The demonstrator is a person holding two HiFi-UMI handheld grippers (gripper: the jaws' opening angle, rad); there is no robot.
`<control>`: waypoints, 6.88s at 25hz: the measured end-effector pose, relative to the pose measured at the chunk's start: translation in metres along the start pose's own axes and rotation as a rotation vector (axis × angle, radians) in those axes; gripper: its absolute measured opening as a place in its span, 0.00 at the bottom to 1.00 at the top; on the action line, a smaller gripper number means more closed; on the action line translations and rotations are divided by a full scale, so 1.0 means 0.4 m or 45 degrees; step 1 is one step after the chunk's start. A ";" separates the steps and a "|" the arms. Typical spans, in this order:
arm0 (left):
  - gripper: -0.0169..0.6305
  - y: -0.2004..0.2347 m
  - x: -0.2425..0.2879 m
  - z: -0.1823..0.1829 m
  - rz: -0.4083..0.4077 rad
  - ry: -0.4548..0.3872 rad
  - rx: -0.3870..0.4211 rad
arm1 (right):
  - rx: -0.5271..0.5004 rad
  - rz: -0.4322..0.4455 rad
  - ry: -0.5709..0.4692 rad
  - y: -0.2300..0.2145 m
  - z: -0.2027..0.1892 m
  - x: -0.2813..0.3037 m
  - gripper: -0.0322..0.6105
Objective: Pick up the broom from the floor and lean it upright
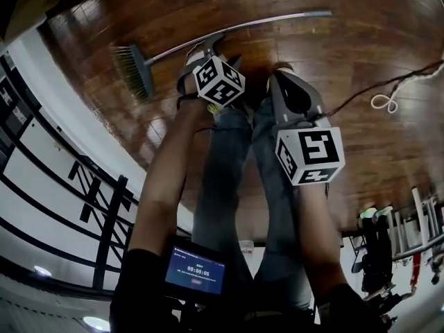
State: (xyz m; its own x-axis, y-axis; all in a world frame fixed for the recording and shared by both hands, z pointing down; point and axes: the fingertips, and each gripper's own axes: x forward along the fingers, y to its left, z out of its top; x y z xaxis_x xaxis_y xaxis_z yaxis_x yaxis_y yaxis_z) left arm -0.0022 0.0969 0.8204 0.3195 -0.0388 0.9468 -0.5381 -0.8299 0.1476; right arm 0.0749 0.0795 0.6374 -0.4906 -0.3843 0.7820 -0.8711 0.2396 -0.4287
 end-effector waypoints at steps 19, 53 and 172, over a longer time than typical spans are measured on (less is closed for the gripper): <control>0.22 0.076 0.274 -0.063 0.062 0.158 0.086 | 0.047 -0.088 0.110 -0.153 0.012 0.154 0.06; 0.17 0.461 -0.841 0.036 0.626 -0.871 -0.840 | -0.331 0.105 -0.143 0.395 0.353 -0.401 0.06; 0.05 -0.160 -2.162 0.503 0.632 -1.637 -0.507 | -0.771 0.484 -0.860 1.016 0.820 -1.145 0.05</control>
State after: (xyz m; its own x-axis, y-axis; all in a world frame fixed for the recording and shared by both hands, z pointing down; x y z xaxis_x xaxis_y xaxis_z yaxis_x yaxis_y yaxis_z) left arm -0.0870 0.0717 -0.0654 0.3924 -0.9188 0.0434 -0.9109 -0.3816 0.1570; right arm -0.0616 0.0606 -0.0433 -0.8100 -0.5704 0.1363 -0.5859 0.7970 -0.1463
